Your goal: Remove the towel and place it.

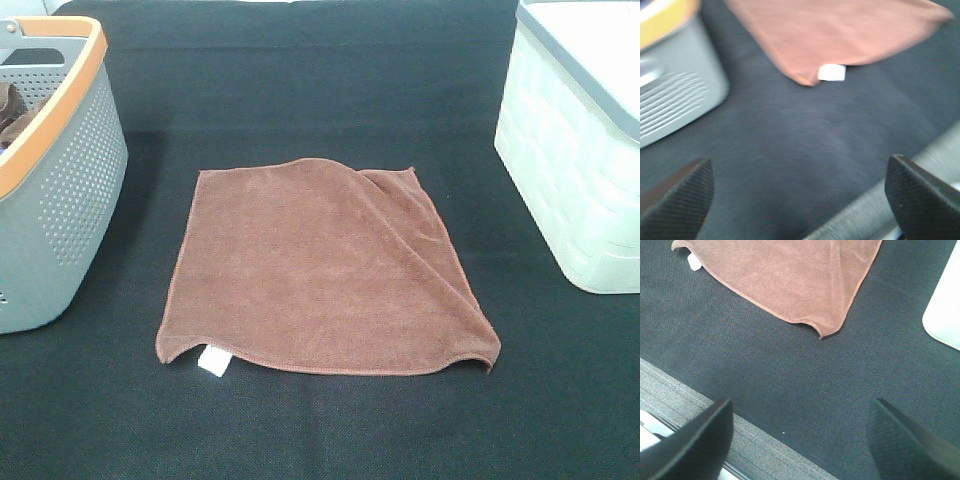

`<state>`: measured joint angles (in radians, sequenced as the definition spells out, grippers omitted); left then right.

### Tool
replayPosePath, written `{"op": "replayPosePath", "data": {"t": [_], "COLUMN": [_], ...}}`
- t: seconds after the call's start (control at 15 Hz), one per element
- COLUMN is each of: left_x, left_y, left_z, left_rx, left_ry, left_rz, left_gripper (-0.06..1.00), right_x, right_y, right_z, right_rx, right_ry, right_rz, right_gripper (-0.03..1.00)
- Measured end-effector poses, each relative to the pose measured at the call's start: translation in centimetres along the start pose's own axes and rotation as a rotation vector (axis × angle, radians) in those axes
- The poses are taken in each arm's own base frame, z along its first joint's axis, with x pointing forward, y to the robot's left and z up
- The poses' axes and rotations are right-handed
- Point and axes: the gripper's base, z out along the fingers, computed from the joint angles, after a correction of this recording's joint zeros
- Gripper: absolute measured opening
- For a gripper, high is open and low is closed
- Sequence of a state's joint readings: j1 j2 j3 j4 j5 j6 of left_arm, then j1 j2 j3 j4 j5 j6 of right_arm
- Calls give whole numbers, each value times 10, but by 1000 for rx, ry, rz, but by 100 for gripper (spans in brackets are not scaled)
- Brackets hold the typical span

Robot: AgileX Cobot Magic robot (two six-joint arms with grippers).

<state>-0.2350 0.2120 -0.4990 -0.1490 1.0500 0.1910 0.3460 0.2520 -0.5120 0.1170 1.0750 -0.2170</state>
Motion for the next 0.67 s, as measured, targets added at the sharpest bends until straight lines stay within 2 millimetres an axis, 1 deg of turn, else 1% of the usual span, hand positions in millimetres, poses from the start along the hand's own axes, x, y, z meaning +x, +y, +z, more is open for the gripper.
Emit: {"op": "replayPosePath", "data": {"t": [0.13,0.27,0.4,0.67], "left_x": [2,7,15,16], "left_y": [3,1,-5,-6], "left_z": [-4,-13,-23,-25], "left_rx": [-131,-219,-246,-230], "left_ry": [-31,-100,-189,-204], "left_rz": [-92,-132,-116,-101], "left_gripper": [88,88,88,88], "right_x": [1,5,13,23], "right_y": [-1,-1,4,10], "right_z": [-2,-6,-15,-23], "right_rx": [56,138,194,224], "right_ry": [-16,-58,-141,-226], "right_rz": [60,128,147,138], "right_gripper": [71,71,71,71]}}
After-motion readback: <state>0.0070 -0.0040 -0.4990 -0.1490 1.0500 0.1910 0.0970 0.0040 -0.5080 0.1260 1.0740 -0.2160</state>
